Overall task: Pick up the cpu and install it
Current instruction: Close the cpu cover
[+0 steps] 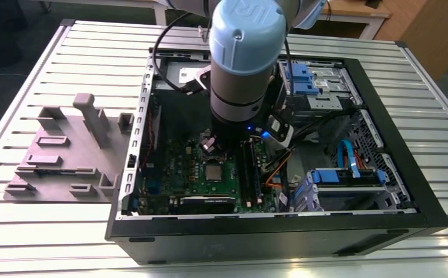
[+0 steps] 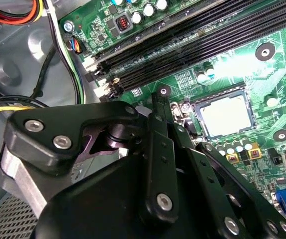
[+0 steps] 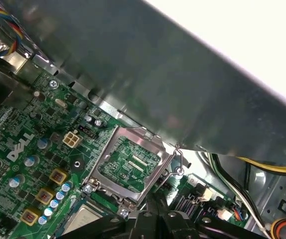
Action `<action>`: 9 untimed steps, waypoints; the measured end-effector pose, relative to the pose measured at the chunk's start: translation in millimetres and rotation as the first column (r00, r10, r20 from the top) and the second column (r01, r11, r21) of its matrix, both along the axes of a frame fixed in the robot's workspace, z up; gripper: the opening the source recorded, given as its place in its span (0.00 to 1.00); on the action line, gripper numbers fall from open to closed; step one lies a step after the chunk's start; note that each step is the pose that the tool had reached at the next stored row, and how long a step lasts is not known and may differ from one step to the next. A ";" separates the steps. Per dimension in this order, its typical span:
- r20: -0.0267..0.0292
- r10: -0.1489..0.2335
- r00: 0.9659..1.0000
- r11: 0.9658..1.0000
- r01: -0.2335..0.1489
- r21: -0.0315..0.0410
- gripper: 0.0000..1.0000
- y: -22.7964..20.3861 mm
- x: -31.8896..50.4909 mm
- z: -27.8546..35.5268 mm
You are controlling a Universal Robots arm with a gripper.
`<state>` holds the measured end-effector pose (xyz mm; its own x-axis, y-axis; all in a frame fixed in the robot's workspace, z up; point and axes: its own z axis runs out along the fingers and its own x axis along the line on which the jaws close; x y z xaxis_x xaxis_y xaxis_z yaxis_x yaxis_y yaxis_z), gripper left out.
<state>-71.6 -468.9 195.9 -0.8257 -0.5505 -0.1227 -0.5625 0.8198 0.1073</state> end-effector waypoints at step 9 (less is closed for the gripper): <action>0.000 0.000 1.000 1.000 0.000 -0.001 0.10 -0.1 -1.0 7.2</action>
